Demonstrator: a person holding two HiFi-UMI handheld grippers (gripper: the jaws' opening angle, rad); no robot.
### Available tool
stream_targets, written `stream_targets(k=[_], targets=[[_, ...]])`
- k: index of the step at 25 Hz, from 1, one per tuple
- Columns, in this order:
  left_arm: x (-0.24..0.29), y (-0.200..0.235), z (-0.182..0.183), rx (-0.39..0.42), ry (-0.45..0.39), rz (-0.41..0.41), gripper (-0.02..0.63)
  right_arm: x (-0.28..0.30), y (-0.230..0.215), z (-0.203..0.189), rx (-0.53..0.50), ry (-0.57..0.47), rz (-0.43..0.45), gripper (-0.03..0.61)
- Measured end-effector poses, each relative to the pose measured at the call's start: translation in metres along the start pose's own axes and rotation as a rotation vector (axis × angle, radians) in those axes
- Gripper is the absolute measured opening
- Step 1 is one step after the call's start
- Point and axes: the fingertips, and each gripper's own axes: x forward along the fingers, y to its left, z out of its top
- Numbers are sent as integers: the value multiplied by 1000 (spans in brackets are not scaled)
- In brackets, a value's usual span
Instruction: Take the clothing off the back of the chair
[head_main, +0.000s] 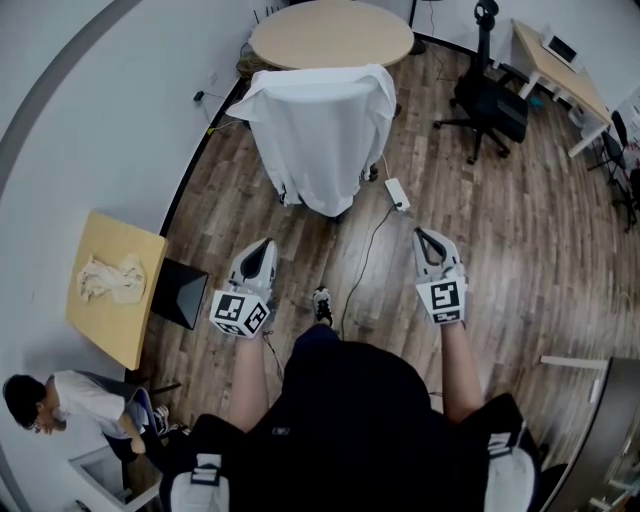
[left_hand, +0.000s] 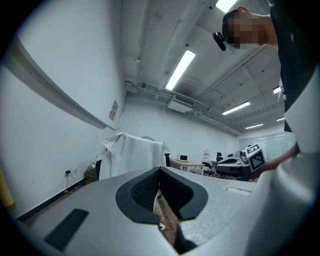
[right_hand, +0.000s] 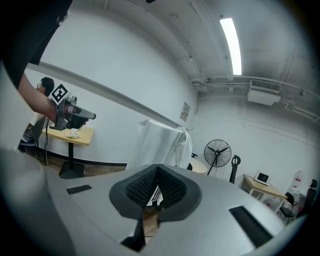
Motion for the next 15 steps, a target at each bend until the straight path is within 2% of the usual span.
stream_targets(k=[15], targets=[[62,75,6,-10,25,-14,2,88,-10,2,24,45,-23,-6]])
